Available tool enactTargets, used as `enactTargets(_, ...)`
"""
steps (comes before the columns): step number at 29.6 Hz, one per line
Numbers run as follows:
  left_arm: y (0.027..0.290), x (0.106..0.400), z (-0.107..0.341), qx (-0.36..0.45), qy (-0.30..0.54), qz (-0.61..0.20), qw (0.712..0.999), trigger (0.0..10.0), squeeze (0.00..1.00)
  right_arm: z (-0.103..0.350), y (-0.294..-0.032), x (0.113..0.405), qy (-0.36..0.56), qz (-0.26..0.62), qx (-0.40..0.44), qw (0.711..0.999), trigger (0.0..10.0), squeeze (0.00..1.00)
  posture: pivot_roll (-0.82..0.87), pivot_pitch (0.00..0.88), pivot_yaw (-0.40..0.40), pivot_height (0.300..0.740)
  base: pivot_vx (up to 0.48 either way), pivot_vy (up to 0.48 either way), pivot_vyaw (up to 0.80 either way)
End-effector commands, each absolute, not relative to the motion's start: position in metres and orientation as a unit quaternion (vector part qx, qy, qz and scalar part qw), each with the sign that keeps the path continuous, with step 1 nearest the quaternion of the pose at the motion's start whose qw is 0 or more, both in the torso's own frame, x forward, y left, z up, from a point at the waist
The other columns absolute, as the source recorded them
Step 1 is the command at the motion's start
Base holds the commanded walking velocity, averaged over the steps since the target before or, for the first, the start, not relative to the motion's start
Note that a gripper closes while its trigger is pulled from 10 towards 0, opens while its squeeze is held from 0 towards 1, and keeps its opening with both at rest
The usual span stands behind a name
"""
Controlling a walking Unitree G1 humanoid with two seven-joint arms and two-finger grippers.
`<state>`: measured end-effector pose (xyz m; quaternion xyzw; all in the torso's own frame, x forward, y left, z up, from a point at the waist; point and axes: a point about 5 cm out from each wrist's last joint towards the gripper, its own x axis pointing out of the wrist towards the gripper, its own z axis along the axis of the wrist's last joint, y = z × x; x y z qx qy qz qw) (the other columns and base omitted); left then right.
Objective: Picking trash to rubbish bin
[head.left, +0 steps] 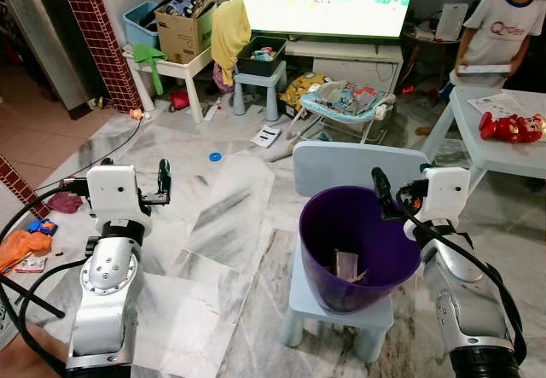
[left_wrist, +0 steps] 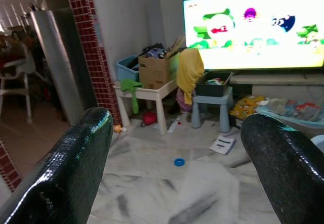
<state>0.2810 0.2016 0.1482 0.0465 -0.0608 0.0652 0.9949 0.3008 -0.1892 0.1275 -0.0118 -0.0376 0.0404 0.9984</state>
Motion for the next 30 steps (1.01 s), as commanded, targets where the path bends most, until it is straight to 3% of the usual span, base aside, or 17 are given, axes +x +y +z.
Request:
enactTargets(1,0.1971,0.2837,0.1484,0.042,-0.060,0.061,0.996,10.0,0.00,0.1325,-0.1909,0.2995,-0.049,0.040,-0.019,0.998,10.0,0.00,0.09,0.000,-0.004,0.740,0.000,0.000,0.00)
enactTargets(30,0.1883,0.2901,0.1455,0.028,-0.049,0.050,0.997,10.0,0.00,0.1330,-0.1878,0.2951,-0.049,0.041,-0.021,0.998,10.0,0.00,0.05,0.000,0.016,0.740,-0.037,0.000,0.00)
